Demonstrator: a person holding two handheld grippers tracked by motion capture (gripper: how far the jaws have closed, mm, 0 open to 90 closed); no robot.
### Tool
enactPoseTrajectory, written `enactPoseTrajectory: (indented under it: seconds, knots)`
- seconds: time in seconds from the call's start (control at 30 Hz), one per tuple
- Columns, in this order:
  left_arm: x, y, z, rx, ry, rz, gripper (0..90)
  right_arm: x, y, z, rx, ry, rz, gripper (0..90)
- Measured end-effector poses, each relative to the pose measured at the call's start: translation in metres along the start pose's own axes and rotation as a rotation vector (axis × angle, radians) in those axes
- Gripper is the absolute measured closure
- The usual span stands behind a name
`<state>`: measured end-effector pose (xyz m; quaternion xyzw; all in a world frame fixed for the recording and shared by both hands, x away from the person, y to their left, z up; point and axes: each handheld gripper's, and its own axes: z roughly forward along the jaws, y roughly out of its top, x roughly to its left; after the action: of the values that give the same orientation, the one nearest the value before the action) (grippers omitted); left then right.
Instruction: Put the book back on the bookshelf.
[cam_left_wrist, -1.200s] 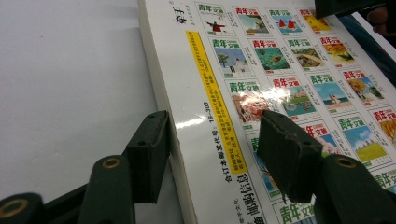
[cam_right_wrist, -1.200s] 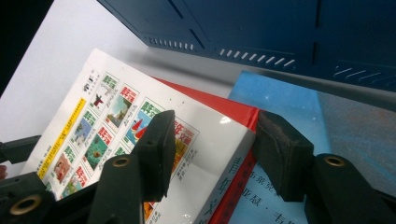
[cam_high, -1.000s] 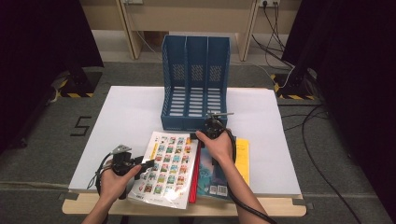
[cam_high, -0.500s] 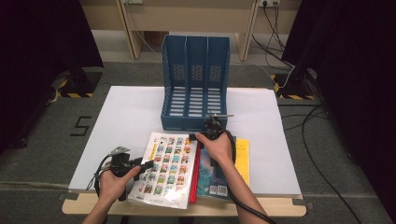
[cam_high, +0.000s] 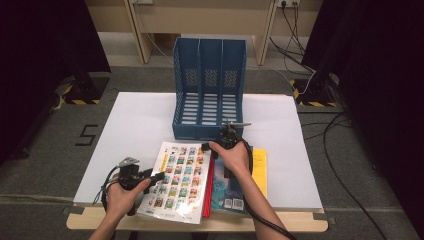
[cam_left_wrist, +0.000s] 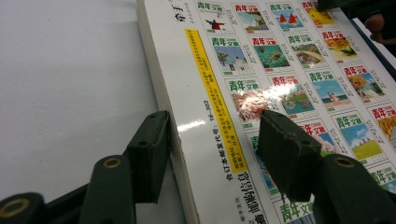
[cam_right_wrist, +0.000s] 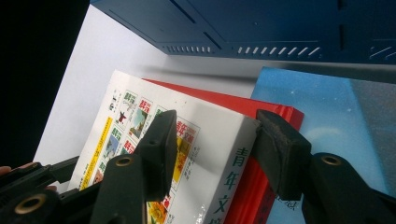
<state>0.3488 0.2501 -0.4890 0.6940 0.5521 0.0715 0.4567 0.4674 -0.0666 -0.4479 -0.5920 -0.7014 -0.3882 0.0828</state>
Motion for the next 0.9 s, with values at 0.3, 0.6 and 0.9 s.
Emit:
enactPoseTrajectory:
  seconds: [0.3,0.6,0.9]
  knots:
    - [0.0,-0.0004,-0.0004,-0.004,0.002,0.003,43.5,0.0059,-0.0047,0.0026,0.086,0.048,-0.007,52.2]
    - [-0.0006,-0.001,-0.0008,-0.008,0.007,0.007,43.7,0.0083,-0.0036,0.0024,0.094,0.03,-0.03,52.4]
    - [-0.0011,-0.0009,-0.0016,-0.006,0.013,0.015,43.7,0.0096,-0.0036,0.0025,0.095,0.021,-0.074,53.5]
